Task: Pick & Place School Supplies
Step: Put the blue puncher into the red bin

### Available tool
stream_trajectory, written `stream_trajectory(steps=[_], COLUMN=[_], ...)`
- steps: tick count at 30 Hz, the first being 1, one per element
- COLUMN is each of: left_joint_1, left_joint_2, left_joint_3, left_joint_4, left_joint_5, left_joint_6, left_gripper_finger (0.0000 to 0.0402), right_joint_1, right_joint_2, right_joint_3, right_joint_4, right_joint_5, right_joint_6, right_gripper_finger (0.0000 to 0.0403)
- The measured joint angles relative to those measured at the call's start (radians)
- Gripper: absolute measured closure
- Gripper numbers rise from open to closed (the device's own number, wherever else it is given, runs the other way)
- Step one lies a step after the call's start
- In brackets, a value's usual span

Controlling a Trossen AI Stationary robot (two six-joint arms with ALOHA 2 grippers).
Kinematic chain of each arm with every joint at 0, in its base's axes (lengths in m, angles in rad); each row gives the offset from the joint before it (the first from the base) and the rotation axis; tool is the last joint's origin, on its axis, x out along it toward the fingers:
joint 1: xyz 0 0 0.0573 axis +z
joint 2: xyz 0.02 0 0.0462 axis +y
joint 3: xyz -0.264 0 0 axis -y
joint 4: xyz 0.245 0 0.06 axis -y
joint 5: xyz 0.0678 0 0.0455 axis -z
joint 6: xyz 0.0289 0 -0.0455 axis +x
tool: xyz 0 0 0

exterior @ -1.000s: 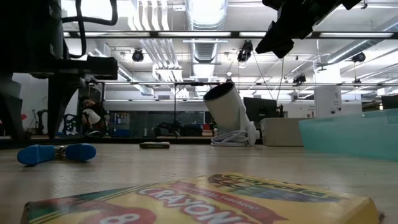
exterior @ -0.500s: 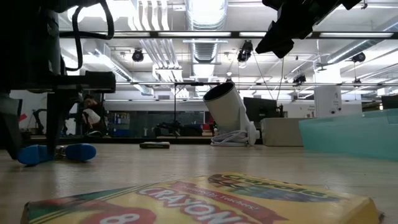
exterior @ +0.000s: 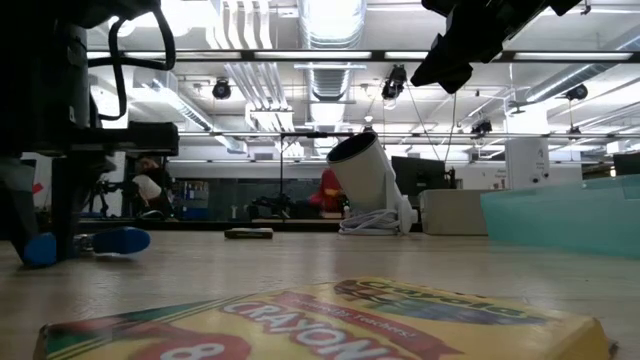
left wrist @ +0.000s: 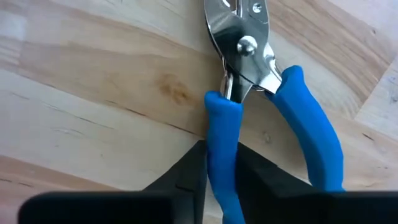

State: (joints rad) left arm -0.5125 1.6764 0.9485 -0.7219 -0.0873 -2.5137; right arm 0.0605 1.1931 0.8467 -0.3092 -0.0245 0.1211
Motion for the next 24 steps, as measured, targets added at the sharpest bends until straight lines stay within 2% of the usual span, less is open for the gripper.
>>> stream_trajectory(steps=[5, 14, 20, 24], left_joint_1=[0.0, 0.001, 0.004, 0.004], left_joint_2=[0.0, 0.0, -0.038, -0.071], left_joint_3=[0.001, 0.021, 0.042, 0.042], left_joint_4=[0.001, -0.005, -0.072, -0.107], left_joint_5=[-0.001, -0.013, -0.029, -0.045], left_joint_6=[0.0, 0.002, -0.017, 0.061], left_gripper_finger=[0.0345, 0.0344, 0.0344, 0.0344], right_joint_1=[0.0, 0.0, 0.0, 0.0], right_joint_2=[0.0, 0.0, 0.0, 0.0], right_joint_3=[0.0, 0.0, 0.0, 0.0], right_joint_4=[0.0, 0.0, 0.0, 0.0], right_joint_5=[0.0, 0.0, 0.0, 0.0], right_joint_6=[0.0, 0.0, 0.0, 0.0], right_gripper_finger=[0.0335, 0.0335, 0.0335, 0.0335])
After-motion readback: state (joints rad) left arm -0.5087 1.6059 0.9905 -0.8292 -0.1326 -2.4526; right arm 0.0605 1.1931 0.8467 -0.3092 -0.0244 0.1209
